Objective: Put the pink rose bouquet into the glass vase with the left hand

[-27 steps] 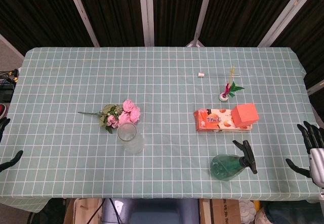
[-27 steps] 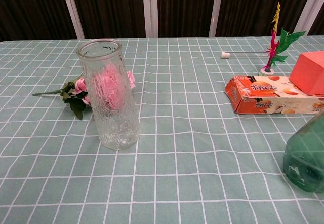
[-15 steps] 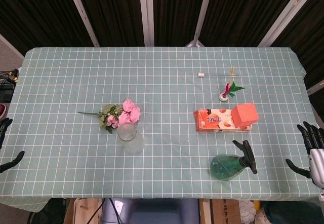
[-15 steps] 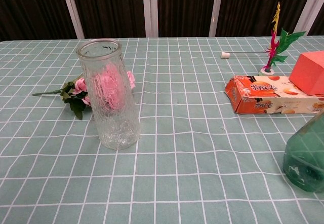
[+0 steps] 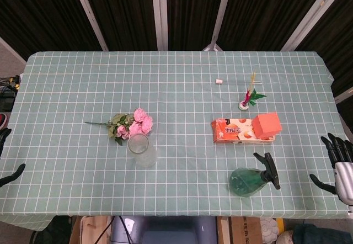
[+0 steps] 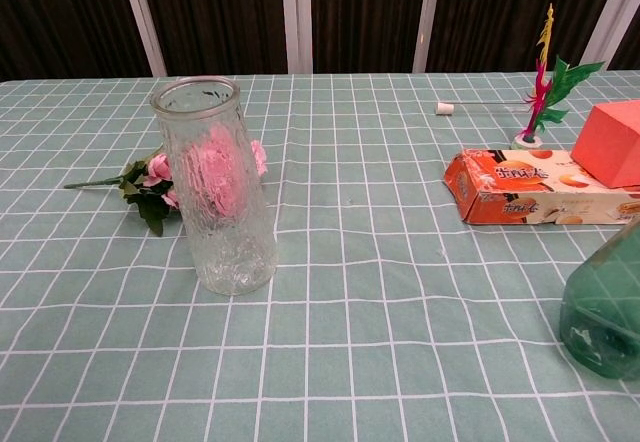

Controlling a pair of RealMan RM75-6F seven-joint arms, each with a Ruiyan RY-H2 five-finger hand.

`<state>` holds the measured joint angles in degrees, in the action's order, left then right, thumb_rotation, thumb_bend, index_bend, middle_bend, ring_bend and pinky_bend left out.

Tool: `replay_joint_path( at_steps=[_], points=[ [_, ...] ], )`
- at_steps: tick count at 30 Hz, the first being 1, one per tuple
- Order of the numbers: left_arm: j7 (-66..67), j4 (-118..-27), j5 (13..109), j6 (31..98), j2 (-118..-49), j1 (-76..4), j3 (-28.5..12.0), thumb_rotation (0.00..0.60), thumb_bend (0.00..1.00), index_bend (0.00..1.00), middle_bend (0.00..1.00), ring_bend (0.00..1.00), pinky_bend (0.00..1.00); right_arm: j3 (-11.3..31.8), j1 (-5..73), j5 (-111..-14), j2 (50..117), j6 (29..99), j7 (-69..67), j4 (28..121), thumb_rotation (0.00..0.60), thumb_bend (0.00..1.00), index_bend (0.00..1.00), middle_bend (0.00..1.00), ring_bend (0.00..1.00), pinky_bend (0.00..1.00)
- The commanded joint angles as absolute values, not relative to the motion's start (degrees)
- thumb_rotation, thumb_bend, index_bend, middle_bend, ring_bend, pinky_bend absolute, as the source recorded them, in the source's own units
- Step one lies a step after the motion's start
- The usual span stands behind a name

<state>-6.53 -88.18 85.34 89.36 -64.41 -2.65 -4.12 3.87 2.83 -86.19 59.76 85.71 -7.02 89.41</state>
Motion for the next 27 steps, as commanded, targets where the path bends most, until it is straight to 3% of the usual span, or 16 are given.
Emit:
replay_joint_path(
  at_steps=[1,8,13,19,27],
  points=[
    [-7.0,-88.2,85.3,88.3,-64.0,-3.4,-4.3,0.6,0.33,0.06,0.05,0.0,0.0,3.7,2.8,-86.0,59.3,85.2,-7.6,89.7,0.6,0.21,0.06,0.05,0.02,0.0],
    [-3.9,-92.9,82.5,75.3,-59.4,-11.3,-6.5,0.6,0.3,0.03,0.05,0.0,0.0,3.8,3.0,-85.3,59.0,84.3,-7.8,89.8,0.6,0.21,0.06,0.05,0.02,0.0],
    [3.3,-102.5,75.9,59.7,-55.5,-21.9,-10.1,0.6,0.3,0.02,0.04,0.0,0.0,3.9,3.0,-85.1,58.9,84.4,-7.3,90.1,0.6,0.21,0.06,0.05,0.02,0.0],
    [20.9,-106.1,63.4,56.2,-59.1,-28.4,-11.4,0.6,0.3,0.02,0.04,0.0,0.0,3.9,2.9,-84.8,58.9,84.3,-7.2,90.0,0.6,0.21,0.06,0.05,0.02,0.0],
    [35.9,-106.9,50.2,57.7,-66.5,-35.6,-11.0,0.6,0.3,0.02,0.04,0.0,0.0,4.2,2.7,-84.4,58.9,84.8,-7.5,90.0,0.6,0.21,0.06,0.05,0.02,0.0]
  ],
)
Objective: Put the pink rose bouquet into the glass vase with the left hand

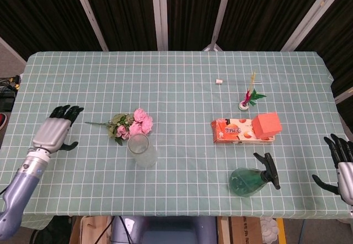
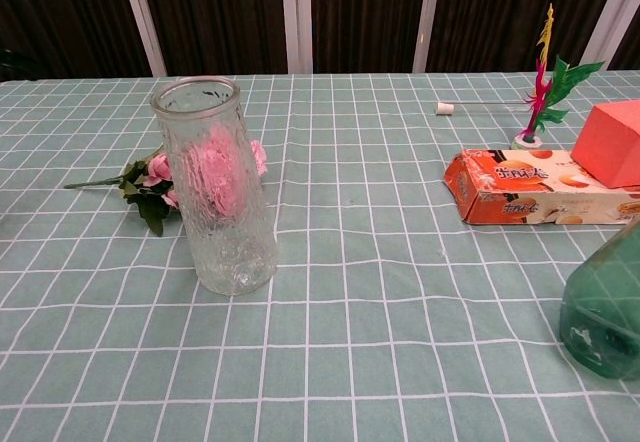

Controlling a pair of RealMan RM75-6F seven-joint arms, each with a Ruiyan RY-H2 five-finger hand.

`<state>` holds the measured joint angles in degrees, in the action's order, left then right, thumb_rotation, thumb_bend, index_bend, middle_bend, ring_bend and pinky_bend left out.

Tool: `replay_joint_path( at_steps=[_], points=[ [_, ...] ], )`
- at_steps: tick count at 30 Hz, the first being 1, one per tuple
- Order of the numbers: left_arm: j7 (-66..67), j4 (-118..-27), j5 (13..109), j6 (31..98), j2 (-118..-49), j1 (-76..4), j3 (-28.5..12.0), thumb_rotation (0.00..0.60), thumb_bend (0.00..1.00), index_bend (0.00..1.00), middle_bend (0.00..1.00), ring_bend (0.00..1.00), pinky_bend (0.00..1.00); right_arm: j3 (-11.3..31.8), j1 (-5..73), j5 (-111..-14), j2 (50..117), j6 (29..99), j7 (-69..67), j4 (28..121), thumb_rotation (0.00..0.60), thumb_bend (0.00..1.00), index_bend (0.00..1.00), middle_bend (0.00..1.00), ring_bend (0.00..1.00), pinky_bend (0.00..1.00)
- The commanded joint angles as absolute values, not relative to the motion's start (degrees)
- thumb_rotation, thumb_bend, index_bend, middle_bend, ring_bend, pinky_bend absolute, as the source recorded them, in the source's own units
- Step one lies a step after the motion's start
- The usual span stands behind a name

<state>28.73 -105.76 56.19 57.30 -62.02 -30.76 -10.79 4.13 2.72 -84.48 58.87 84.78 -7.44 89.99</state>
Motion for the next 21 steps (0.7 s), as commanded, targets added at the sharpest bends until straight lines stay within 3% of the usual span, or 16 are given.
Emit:
replay_joint_path(
  at_steps=[1,21],
  points=[
    [37.3,-106.5,49.4,58.2,-67.6,-36.3,-10.7,0.6,0.3,0.02,0.04,0.0,0.0,4.2,2.7,-84.4,58.9,84.8,-7.5,90.0,0.6,0.21,0.06,0.05,0.02,0.0],
    [39.1,-92.6,48.9,60.9,-85.1,-43.0,-9.4,0.6,0.3,0.03,0.04,0.0,0.0,4.5,2.9,-83.0,59.2,83.6,-5.9,90.2,0.6,0.21,0.06,0.05,0.02,0.0]
  ],
)
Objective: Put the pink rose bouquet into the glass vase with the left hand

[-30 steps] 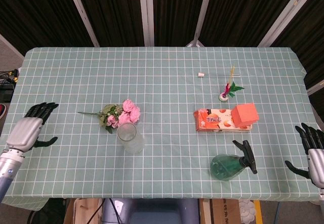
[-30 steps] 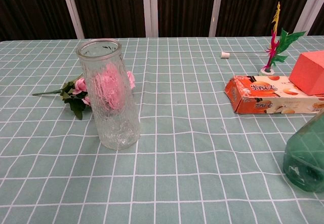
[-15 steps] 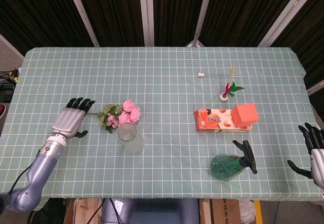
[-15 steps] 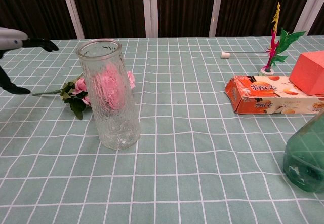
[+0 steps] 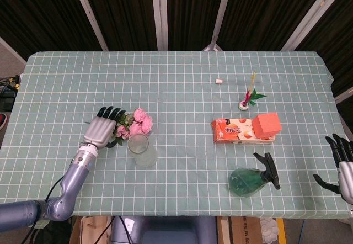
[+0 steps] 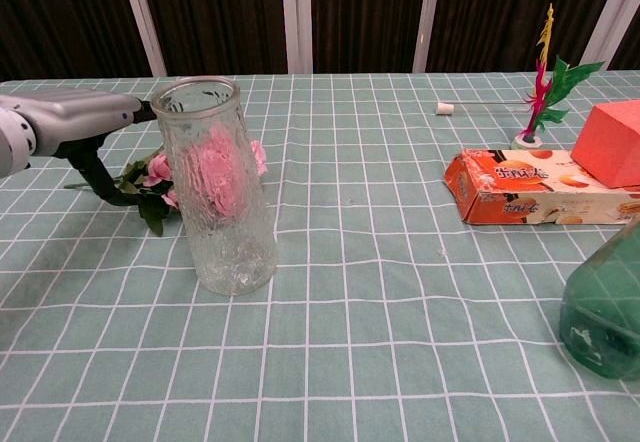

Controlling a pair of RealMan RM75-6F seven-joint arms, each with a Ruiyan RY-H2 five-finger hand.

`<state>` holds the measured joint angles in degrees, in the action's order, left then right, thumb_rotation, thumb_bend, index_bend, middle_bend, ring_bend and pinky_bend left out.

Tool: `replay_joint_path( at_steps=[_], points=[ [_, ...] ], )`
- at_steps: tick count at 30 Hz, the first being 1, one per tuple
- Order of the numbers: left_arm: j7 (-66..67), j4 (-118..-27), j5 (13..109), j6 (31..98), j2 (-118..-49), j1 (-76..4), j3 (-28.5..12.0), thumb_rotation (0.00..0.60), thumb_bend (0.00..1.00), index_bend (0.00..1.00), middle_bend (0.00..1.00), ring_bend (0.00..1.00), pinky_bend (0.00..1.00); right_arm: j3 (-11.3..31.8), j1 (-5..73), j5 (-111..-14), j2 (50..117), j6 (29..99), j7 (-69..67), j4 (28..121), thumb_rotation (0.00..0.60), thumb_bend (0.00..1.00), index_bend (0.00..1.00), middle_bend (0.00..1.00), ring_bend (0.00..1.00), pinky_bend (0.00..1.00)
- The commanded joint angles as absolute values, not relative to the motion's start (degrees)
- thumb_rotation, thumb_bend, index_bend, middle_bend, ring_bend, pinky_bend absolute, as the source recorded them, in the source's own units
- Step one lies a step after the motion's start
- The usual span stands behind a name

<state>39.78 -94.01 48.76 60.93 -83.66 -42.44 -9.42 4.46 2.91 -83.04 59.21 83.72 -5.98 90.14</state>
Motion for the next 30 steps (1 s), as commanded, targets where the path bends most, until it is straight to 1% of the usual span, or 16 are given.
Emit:
replay_joint_path(
  at_steps=[1,13,18,23,26,30],
  points=[
    [39.0,-92.1,48.9,60.7,-85.5,-43.2,-9.4,0.6,0.3,0.03,0.04,0.0,0.0,4.5,3.0,-82.9,59.3,83.6,-5.9,90.2,0.6,0.21,0.06,0.05,0.02,0.0],
    [39.7,-87.9,46.3,59.1,-88.9,-45.6,-9.5,0.6,0.3,0.03,0.04,0.0,0.0,4.5,3.2,-82.6,59.5,83.1,-4.8,90.5,0.6,0.21,0.06,0.05,0.02,0.0],
    [38.9,-85.3,47.1,58.3,-90.4,-46.1,-9.1,0.6,0.31,0.05,0.05,0.0,0.06,4.5,3.3,-82.4,59.6,82.7,-4.7,90.6,0.6,0.21,0.06,0.05,0.02,0.0],
    [37.7,-82.7,48.0,57.7,-91.9,-46.6,-9.0,0.6,0.31,0.07,0.08,0.01,0.09,4.4,3.3,-82.2,59.6,82.5,-4.5,90.6,0.6,0.21,0.07,0.05,0.02,0.0],
    [37.2,-81.9,48.3,57.2,-92.6,-46.8,-9.0,0.6,0.33,0.09,0.1,0.04,0.12,4.5,3.4,-82.1,59.7,82.4,-4.3,90.7,0.6,0.21,0.07,0.05,0.02,0.0],
    [36.7,-80.6,49.8,57.7,-93.5,-47.0,-8.8,0.6,0.39,0.14,0.16,0.11,0.2,4.5,3.4,-82.1,59.7,82.4,-4.2,90.7,0.6,0.21,0.07,0.05,0.02,0.0]
  ],
)
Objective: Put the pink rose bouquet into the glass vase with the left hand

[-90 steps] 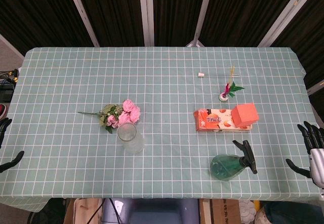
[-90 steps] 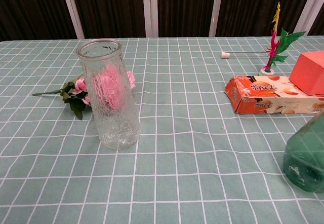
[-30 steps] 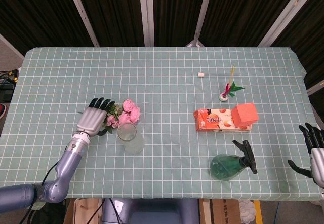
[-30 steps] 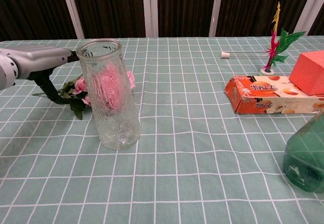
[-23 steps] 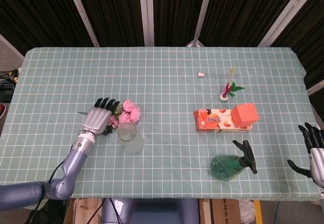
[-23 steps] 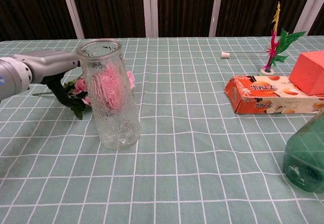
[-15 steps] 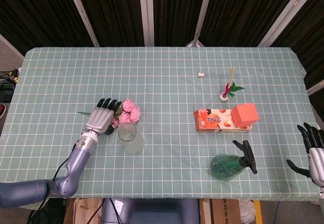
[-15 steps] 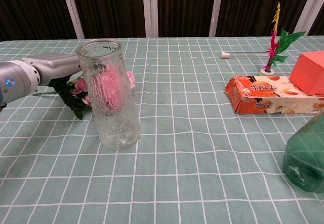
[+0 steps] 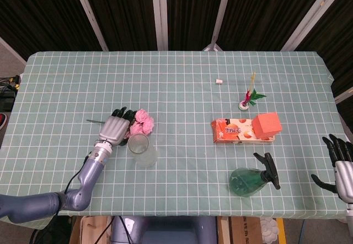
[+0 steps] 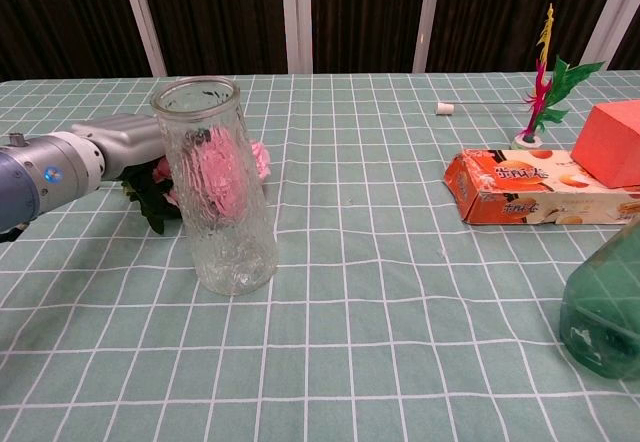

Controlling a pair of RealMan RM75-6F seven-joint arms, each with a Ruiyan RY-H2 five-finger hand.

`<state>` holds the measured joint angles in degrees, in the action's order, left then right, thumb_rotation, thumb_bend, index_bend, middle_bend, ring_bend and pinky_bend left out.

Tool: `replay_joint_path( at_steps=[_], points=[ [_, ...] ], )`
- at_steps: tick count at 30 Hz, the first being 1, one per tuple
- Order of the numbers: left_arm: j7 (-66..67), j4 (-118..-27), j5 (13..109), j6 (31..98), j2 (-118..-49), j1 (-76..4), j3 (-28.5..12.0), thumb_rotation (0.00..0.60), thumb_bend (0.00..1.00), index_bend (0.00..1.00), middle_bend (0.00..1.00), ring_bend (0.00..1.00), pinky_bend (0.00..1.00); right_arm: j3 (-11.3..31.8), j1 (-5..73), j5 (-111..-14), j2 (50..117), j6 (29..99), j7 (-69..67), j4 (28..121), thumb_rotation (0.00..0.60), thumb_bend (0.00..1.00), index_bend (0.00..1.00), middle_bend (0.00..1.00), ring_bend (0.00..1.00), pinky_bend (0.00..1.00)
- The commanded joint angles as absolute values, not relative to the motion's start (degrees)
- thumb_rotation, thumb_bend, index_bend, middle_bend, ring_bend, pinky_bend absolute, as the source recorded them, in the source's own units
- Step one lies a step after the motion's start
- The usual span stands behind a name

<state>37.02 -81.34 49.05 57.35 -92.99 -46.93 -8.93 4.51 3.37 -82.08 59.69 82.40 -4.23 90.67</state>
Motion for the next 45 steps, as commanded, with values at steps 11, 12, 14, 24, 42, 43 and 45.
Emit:
replay_joint_path(
  at_steps=[11,12,14,24,42,43,45],
  points=[
    [35.1,-76.3,54.4,60.1,-96.7,-46.5,-8.1,0.6,0.44,0.27,0.32,0.29,0.44,4.5,3.2,-82.2,59.5,82.6,-5.0,90.6,0.6,0.21,0.1,0.05,0.02,0.0],
    [35.1,-76.0,54.5,60.1,-96.9,-46.4,-8.1,0.6,0.44,0.27,0.33,0.3,0.45,4.4,3.2,-82.2,59.4,82.6,-5.1,90.6,0.6,0.21,0.1,0.05,0.02,0.0],
    [35.0,-75.4,55.0,60.2,-97.3,-46.3,-8.0,0.6,0.45,0.29,0.35,0.31,0.46,4.5,3.1,-82.3,59.4,82.6,-5.3,90.6,0.6,0.21,0.11,0.05,0.02,0.0],
    [33.3,-74.2,57.8,62.3,-97.4,-45.1,-8.4,0.6,0.45,0.32,0.39,0.34,0.49,4.4,2.9,-82.6,59.1,83.0,-6.0,90.5,0.6,0.21,0.11,0.05,0.02,0.0],
    [3.6,-88.6,72.0,77.6,-77.3,-33.6,-14.0,0.6,0.48,0.34,0.39,0.34,0.49,4.2,2.6,-83.6,58.7,83.7,-7.7,90.6,0.6,0.21,0.12,0.05,0.02,0.0],
    [1.0,-90.6,72.5,78.1,-75.3,-32.7,-14.5,0.6,0.48,0.34,0.39,0.34,0.49,4.1,2.6,-83.7,58.7,83.7,-7.7,90.6,0.6,0.21,0.12,0.05,0.02,0.0],
    [-5.7,-95.0,73.3,78.3,-71.7,-31.2,-15.3,0.6,0.48,0.34,0.39,0.34,0.49,4.1,2.6,-83.9,58.6,83.7,-7.8,90.7,0.6,0.21,0.12,0.05,0.02,0.0]
  ],
)
